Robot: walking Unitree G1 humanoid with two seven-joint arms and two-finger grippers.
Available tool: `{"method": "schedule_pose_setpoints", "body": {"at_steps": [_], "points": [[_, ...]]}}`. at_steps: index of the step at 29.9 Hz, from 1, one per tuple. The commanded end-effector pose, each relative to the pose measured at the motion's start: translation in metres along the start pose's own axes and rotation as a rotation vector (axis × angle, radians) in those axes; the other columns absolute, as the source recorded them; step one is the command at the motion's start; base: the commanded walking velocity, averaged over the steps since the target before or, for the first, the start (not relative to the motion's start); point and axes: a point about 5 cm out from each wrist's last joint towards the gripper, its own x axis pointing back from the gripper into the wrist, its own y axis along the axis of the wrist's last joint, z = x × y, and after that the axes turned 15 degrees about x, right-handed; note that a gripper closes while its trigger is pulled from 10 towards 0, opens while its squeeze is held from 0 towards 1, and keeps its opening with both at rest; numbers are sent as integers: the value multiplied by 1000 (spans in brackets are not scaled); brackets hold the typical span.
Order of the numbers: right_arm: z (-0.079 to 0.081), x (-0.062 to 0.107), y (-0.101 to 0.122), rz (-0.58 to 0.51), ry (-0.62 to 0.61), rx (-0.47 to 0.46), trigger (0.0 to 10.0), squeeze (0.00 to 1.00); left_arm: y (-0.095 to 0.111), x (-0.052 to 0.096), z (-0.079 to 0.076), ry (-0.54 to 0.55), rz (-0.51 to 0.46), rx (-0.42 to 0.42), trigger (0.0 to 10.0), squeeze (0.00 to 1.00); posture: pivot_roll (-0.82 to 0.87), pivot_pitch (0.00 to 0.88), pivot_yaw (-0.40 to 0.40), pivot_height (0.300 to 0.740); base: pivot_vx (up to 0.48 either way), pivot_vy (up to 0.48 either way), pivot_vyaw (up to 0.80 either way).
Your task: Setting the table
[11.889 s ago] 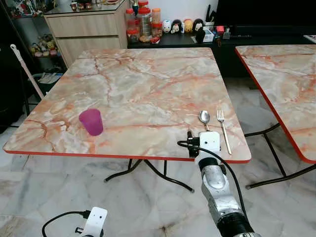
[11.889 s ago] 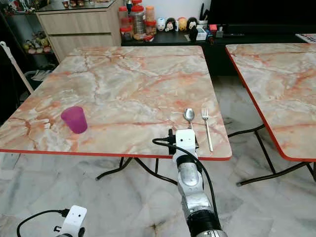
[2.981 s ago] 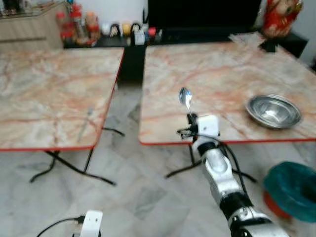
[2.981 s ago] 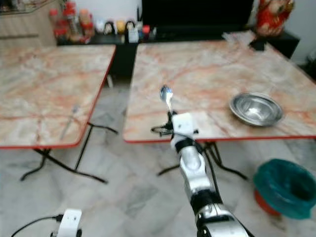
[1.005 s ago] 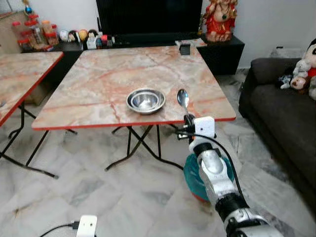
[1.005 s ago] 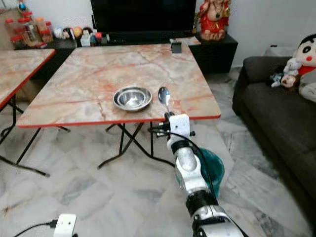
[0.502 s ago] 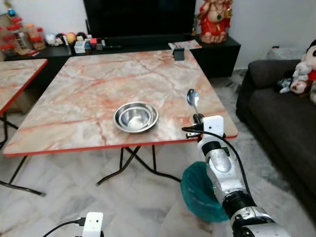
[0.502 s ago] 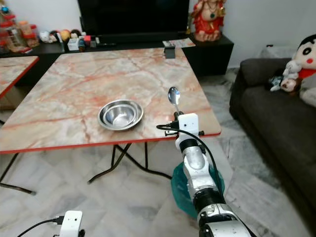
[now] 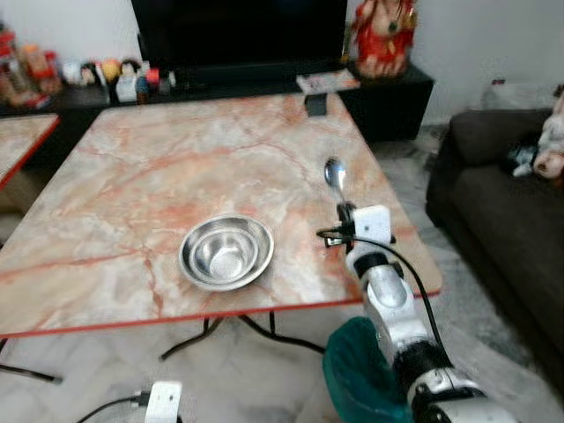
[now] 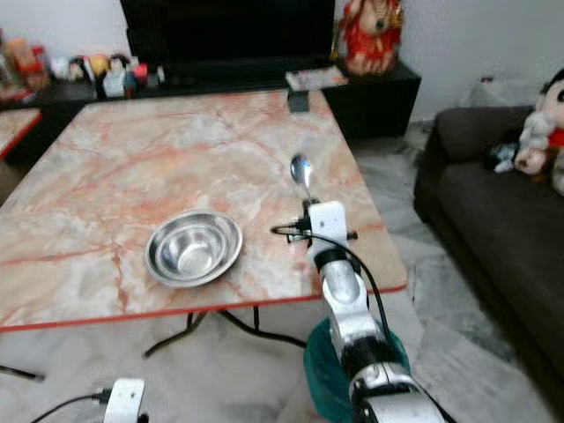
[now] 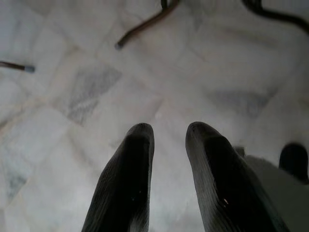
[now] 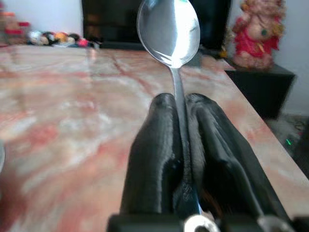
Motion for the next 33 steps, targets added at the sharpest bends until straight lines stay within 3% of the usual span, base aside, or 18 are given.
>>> {"method": "schedule_pose_setpoints", "body": {"at_steps": [1,10,13,15,23,33], "points": [[7,-3,8,-26,12,-15,10000,0,-1,1,10,23,9,-14,10000,0,-8,0,16,727,0,0,0],[5,-3,-1,65,-31,9,10000,0,-3,1,9,19,23,-24,10000,0,-12,0,20,727,0,0,0],[10,1,-9,192,-73,-27,10000,0,-3,1,11,20,24,-27,10000,0,-11,0,21,727,0,0,0],[11,2,-10,205,-75,-38,10000,0,-3,1,11,21,24,-27,10000,0,-11,0,21,727,0,0,0],[16,11,-11,236,-53,-27,10000,0,-5,2,14,22,31,-40,10000,0,-27,0,31,727,0,0,0],[31,24,-32,398,70,6,10000,0,-4,1,12,10,35,-61,10000,0,-32,0,28,727,0,0,0]]}}
